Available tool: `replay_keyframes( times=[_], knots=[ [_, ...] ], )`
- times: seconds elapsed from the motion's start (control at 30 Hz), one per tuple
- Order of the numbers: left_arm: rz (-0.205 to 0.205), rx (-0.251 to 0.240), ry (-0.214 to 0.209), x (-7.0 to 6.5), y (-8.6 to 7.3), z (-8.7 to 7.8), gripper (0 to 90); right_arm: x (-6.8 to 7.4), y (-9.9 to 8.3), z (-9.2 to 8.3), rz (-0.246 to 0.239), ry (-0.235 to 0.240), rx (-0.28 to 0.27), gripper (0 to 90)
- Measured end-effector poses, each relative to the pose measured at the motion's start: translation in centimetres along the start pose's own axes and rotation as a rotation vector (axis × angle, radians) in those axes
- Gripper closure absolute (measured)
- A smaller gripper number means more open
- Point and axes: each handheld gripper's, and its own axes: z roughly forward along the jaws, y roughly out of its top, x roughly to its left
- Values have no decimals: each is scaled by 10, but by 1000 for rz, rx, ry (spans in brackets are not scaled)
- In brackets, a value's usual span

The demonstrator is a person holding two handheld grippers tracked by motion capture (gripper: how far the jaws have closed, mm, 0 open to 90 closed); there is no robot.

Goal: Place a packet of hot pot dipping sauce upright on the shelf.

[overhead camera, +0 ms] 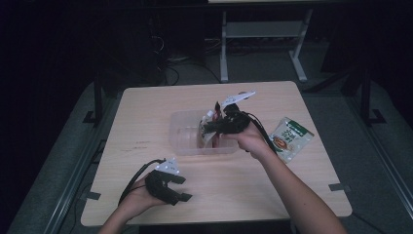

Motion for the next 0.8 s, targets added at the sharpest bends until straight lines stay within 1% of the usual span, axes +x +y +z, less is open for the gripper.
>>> replay_keyframes(
  times=[0.2,0.37,0.6,0.67,0.7,0.77,0.8],
  knots=[
    [1,3,0,0,0,0,316,0,1,-5,-4,-6,-12,801],
    [-1,-1,1,0,0,0,316,2,1,-11,-11,-4,-22,749],
    [2,-2,1,0,0,1,316,12,0,-21,-44,-25,-19,656],
    [5,-2,4,0,0,1,316,16,-2,-24,-58,-28,-24,645],
    [8,9,4,0,1,0,316,18,-3,-26,-68,-29,-27,637],
    [7,4,6,0,0,0,316,22,-6,-30,-71,-35,-24,625],
    [17,3,9,0,1,0,316,24,-8,-32,-79,-40,-27,622]
  ],
)
